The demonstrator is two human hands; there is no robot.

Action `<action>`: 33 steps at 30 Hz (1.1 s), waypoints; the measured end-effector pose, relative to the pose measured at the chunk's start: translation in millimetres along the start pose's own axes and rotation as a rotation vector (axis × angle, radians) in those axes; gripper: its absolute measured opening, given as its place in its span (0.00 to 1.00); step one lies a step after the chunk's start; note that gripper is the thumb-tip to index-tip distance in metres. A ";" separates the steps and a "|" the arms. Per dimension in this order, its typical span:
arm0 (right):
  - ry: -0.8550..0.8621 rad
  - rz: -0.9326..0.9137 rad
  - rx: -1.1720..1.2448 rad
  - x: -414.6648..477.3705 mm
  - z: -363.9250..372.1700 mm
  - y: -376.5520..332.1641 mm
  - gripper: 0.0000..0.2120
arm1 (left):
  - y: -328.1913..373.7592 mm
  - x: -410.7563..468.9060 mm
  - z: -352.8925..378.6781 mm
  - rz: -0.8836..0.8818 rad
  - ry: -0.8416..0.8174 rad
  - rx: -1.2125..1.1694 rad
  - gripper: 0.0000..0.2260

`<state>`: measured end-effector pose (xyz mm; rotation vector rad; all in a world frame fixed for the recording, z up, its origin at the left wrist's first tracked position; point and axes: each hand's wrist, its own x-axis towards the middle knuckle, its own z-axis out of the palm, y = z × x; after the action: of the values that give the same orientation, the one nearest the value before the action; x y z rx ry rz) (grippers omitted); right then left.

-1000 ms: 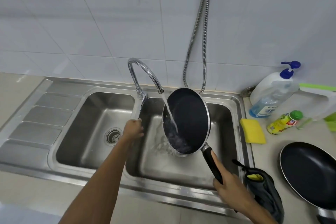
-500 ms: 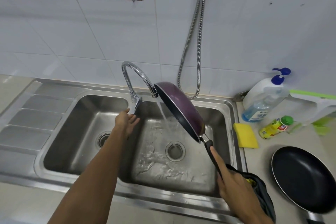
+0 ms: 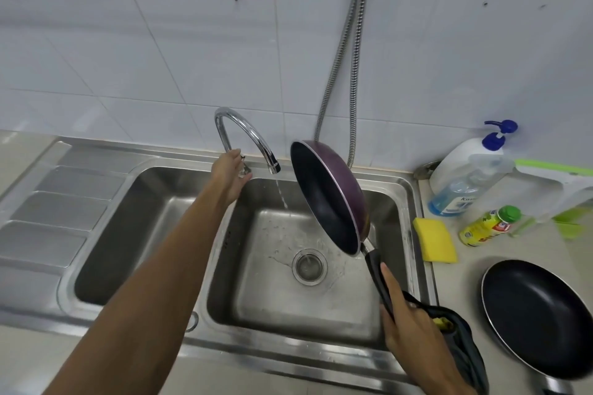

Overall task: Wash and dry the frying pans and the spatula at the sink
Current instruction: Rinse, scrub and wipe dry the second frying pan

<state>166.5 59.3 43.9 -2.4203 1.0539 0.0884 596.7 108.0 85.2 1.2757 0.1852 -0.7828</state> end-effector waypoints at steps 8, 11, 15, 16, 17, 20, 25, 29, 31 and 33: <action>-0.015 0.011 0.135 -5.1 2.5 -9.3 0.42 | -43.0 -34.3 -26.5 -0.022 -0.061 0.239 0.16; -0.039 0.059 0.303 -14.3 6.7 -19.3 0.32 | -122.6 -100.9 -27.4 -0.172 -0.031 0.395 0.16; -0.076 0.134 0.472 -26.3 16.4 -32.0 0.11 | -192.1 -198.5 1.5 -0.385 -0.300 0.472 0.20; -0.074 0.138 0.501 -29.6 19.9 -35.1 0.09 | -200.9 -213.9 10.6 -0.414 -0.374 0.451 0.21; -0.076 0.143 0.532 -31.3 23.5 -37.8 0.07 | -207.9 -225.2 19.5 -0.437 -0.416 0.426 0.22; -0.097 0.199 0.600 -34.0 31.6 -43.6 0.04 | -221.8 -233.6 31.8 -0.525 -0.392 0.388 0.36; -0.066 0.203 0.772 -36.6 36.9 -56.3 0.08 | -224.8 -230.0 27.0 -0.521 -0.239 0.240 0.31; -0.052 0.177 0.778 -43.3 34.2 -65.1 0.08 | -228.5 -241.6 23.0 -0.305 -0.150 0.276 0.12; -0.083 0.082 0.683 -43.7 29.2 -59.6 0.06 | -229.2 -243.4 17.5 -0.246 -0.174 0.275 0.11; -0.045 -0.043 0.383 -42.8 21.2 -42.4 0.07 | -229.6 -242.7 7.6 -0.219 -0.177 0.213 0.11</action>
<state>169.2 122.3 53.6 -2.0826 0.9049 -0.0685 275.2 185.6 37.2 1.3923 0.1005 -1.1223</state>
